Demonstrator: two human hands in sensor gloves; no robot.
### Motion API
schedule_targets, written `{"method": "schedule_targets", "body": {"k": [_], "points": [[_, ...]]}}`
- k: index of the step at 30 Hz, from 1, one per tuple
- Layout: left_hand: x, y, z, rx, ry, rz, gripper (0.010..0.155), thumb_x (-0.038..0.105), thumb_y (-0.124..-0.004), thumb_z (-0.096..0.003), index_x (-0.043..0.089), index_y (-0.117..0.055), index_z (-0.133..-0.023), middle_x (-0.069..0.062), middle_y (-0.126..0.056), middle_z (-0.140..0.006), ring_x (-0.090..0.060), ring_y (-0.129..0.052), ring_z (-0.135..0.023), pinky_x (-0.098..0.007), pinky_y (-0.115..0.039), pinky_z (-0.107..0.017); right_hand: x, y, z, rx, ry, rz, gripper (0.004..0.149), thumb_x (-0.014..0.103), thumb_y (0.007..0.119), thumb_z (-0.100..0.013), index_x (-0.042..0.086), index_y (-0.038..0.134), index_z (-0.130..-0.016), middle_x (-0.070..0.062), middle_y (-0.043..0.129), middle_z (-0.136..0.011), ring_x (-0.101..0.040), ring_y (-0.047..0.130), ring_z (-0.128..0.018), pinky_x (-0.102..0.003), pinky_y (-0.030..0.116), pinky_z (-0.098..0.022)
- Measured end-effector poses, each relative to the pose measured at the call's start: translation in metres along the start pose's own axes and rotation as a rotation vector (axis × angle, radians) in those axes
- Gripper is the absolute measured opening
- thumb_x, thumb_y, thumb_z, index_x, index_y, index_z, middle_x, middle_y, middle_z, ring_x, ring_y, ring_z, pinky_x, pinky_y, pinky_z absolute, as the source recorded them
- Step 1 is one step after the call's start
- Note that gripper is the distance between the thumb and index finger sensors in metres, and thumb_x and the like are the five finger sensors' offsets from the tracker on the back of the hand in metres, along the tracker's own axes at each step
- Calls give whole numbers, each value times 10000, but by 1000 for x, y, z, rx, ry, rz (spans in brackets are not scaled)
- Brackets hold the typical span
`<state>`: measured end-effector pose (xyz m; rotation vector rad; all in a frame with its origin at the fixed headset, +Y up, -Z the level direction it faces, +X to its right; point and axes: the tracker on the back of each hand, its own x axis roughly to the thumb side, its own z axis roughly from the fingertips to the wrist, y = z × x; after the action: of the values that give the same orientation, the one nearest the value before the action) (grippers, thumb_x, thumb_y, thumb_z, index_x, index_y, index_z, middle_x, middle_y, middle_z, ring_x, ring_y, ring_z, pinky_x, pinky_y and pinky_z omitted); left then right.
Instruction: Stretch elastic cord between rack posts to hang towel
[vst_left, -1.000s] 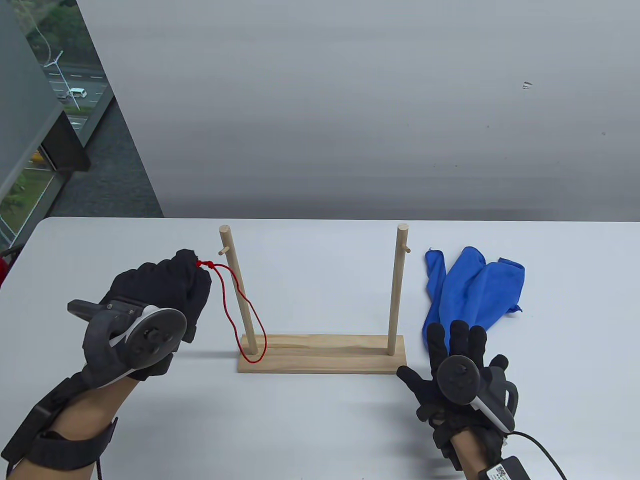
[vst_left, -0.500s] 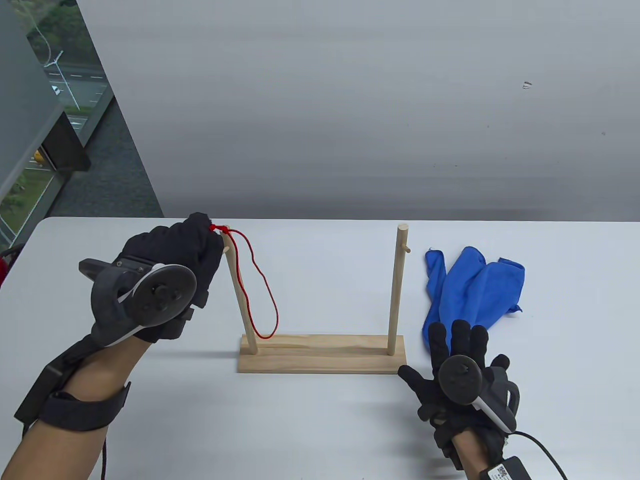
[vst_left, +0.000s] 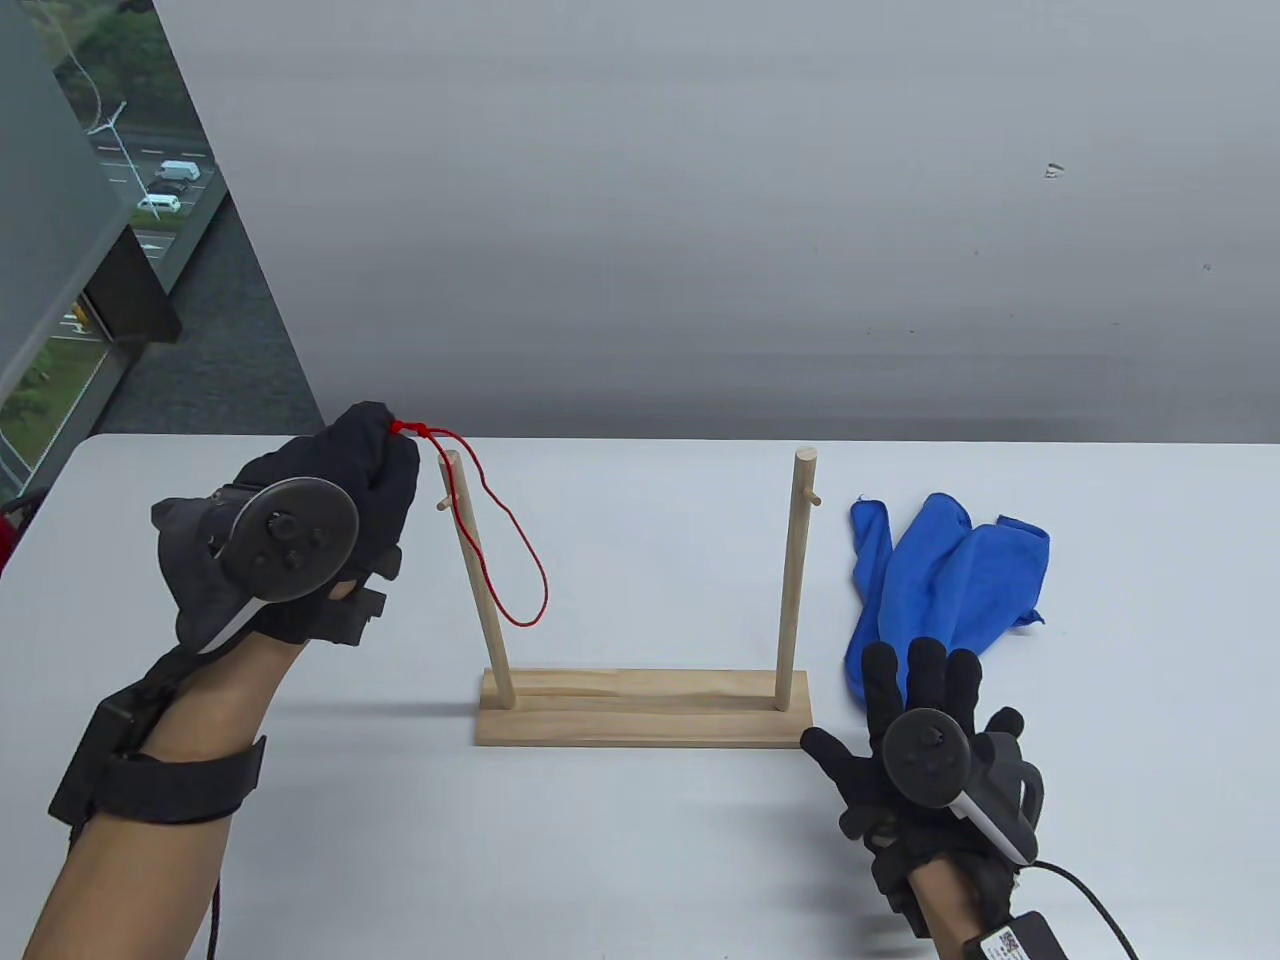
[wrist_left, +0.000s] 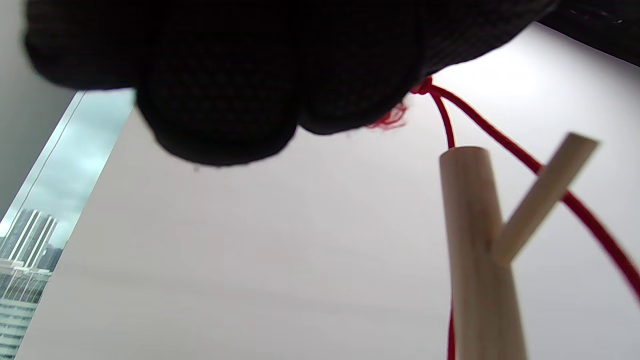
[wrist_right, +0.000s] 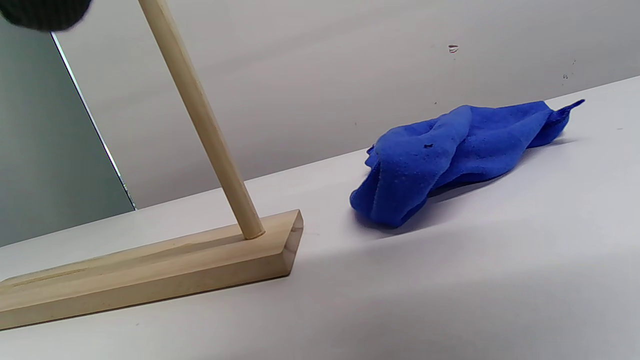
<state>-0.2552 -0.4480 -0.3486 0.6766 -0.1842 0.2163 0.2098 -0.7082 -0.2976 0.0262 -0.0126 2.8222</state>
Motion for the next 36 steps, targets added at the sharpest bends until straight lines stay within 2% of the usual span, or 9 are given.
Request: {"method": "schedule_targets", "body": {"k": [10,20,23,28,36], "points": [[-16,-15,10,-49,75,113,447,479,-830,-460,140,-870,-749,129,-1023,-313,-186,-1085,-195,-385,-917,-232,0,1,1,7,2,1,934,809,558,-426,325,42,-1036,-101,-119,-1053,-446,-104,-976,-783,18,-519],[-19,-33,17,-151,59,155,446,479,-834,-457,147,-876,-752,121,-1035,-328,-195,-1094,-216,-392,-920,-245,1,1,0,12,0,-2,932,807,558,-428,325,42,-1036,-103,-119,-1053,-446,-104,-976,-783,18,-519],[-23,-41,21,-189,71,214,447,478,-837,-455,149,-877,-756,115,-1041,-340,-204,-1099,-233,-399,-921,-256,1,0,1,9,1,-4,932,807,557,-428,324,41,-1036,-103,-119,-1053,-446,-104,-976,-783,18,-519],[-29,-46,25,-184,58,300,450,476,-846,-453,166,-875,-778,100,-1058,-387,-225,-1108,-297,-420,-919,-308,1,0,1,10,2,-8,931,804,559,-429,323,42,-1036,-102,-119,-1052,-446,-104,-975,-782,17,-518],[-40,-50,42,-172,63,374,658,643,-843,-411,175,-821,-873,63,-1055,-518,-271,-1099,-420,-452,-901,-385,1,1,0,16,1,-4,931,804,560,-429,324,41,-1035,-102,-119,-1052,-446,-102,-976,-782,17,-519]]}}
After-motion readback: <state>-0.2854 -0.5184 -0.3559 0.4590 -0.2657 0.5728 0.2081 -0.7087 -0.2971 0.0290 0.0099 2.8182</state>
